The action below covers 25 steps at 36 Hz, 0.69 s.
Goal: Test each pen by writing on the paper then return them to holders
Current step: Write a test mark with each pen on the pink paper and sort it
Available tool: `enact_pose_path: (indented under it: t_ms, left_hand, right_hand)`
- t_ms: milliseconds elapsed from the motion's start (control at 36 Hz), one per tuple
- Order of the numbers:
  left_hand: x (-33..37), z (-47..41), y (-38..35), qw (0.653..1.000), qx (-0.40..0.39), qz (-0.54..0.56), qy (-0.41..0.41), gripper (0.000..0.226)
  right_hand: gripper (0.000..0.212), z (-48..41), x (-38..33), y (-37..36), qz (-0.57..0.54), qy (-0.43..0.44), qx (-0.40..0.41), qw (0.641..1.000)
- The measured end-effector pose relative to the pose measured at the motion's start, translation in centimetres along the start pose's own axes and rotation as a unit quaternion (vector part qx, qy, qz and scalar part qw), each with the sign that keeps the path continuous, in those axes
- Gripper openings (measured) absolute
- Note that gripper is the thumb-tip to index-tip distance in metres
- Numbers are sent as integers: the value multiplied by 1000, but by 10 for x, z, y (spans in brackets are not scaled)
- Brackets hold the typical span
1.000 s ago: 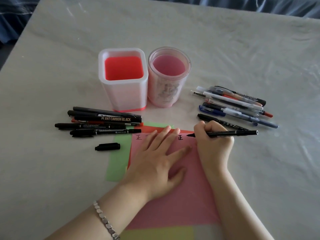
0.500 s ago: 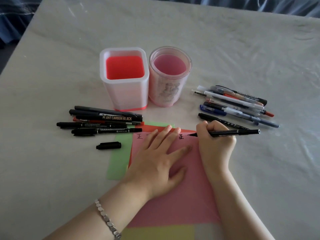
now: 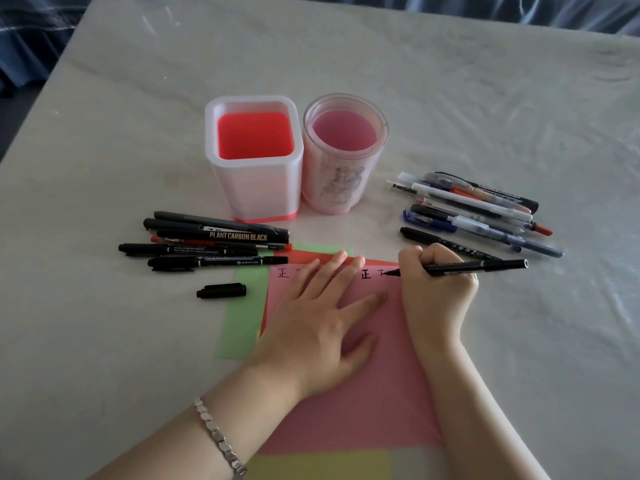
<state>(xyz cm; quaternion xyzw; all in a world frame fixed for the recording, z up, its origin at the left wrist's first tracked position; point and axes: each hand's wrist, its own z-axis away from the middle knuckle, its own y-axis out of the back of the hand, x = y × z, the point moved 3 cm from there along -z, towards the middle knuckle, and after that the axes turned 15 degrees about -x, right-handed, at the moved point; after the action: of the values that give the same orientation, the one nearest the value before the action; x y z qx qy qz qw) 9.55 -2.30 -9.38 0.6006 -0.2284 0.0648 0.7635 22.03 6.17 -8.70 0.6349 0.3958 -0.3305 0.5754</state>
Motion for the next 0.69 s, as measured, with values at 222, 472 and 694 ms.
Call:
enact_pose_path:
  t_ms: [222,472,694]
  left_hand:
    - [0,0,0,1000,-1,3,1,46]
    - [0,0,0,1000,3,1,1,46]
    - [0,-1,-1,1000,12,3,-5,46]
  right_hand:
    - [32,1,-3,0,-10,3,-17,1000]
    - [31,1,-2,0,-9,-8,-20,1000]
    - [31,1,-4,-2,0,5,-41,999]
